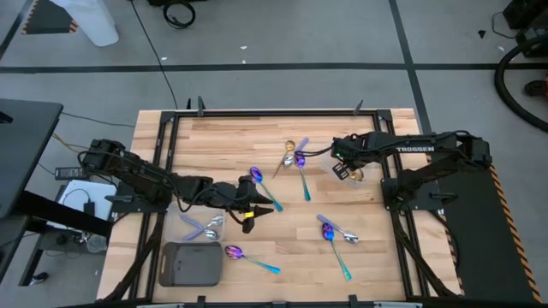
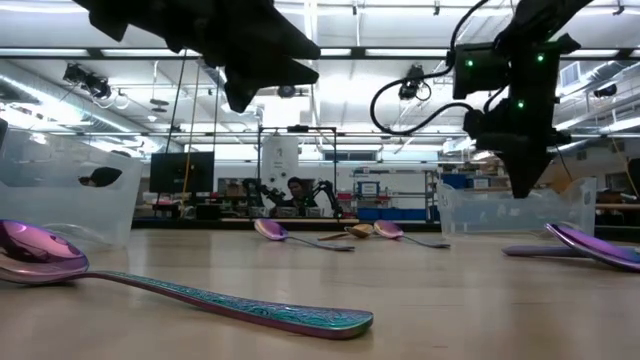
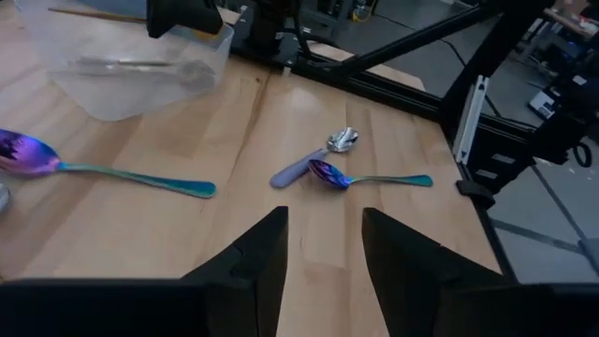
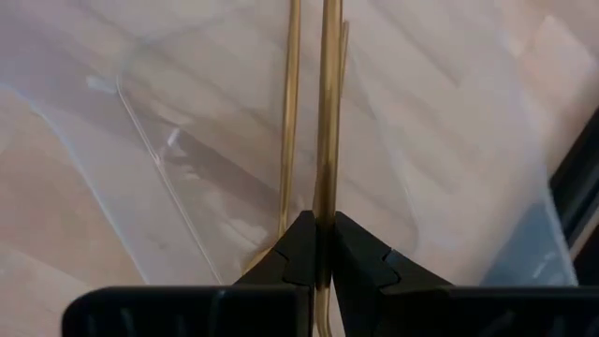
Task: Sort silverware by color (type)
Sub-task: Put the spoon into the top transparent bin
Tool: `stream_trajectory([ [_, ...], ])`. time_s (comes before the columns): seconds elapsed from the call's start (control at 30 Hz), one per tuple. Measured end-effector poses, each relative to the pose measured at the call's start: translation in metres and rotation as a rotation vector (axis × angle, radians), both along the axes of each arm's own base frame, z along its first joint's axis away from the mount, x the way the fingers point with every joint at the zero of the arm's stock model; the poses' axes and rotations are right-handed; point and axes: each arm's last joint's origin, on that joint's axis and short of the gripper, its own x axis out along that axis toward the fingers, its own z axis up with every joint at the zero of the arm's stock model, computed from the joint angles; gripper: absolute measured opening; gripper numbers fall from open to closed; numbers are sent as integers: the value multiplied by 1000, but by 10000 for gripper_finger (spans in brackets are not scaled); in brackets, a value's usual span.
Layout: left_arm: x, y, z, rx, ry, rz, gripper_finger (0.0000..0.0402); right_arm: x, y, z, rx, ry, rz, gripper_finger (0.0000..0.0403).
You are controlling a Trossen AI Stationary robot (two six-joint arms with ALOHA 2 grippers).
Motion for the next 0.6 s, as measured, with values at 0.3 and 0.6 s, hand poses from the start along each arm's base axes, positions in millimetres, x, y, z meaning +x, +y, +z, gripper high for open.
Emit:
stream_trajectory([
  [0.3,-4,-17,-1,-24,61,-36,146,-1,-1,-14,22,-40,33,39],
  [0.6,-6,-26,8,54,256,-15,146,-3,-8,-19,35,-69,30,64],
])
